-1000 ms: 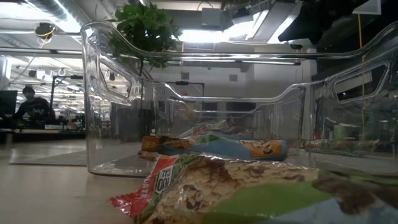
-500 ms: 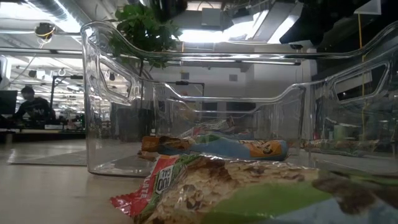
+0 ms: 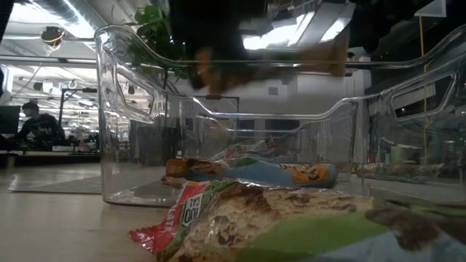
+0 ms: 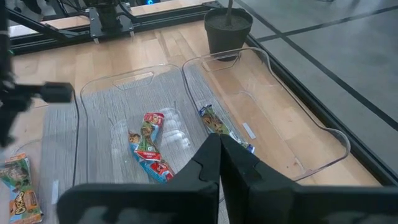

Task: Pick and place Granola Bars by type
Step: Put the yellow granola bar into the bottom transparent bin

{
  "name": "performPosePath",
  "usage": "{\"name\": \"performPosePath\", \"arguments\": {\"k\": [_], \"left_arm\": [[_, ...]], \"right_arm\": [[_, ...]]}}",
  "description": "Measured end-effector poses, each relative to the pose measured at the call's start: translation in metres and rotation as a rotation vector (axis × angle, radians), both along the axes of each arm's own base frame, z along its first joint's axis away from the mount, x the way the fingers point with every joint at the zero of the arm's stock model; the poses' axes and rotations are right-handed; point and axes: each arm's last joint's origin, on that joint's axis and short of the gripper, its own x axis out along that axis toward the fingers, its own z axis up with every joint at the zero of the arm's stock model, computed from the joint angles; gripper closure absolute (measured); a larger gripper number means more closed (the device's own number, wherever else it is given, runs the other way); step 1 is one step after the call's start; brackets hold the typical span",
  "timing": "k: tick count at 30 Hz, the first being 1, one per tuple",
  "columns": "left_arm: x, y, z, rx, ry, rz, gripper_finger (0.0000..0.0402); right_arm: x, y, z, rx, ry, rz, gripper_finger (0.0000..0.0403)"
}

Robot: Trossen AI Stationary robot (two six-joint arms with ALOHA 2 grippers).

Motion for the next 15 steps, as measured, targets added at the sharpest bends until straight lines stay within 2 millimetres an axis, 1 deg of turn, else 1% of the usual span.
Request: {"name": "performPosePath", "arguments": {"k": [8,10,15], "left_arm": [[0.005,0.010,-0.035,0.041,0.145,0.022,0.0336],[0.005,0.012,-0.039,0.048,0.167,0.028,0.0336],[0.005,0.012,-0.039,0.069,0.162,0.017,0.0324]], "right_arm": [[0.000,0.000,0.000,0.000,-0.001,0.000,0.0395],[0.000,0.000,0.000,0.000,-0.001,0.000,0.0395],[0.000,0.000,0.000,0.000,-0.001,0.000,0.0395]]}}
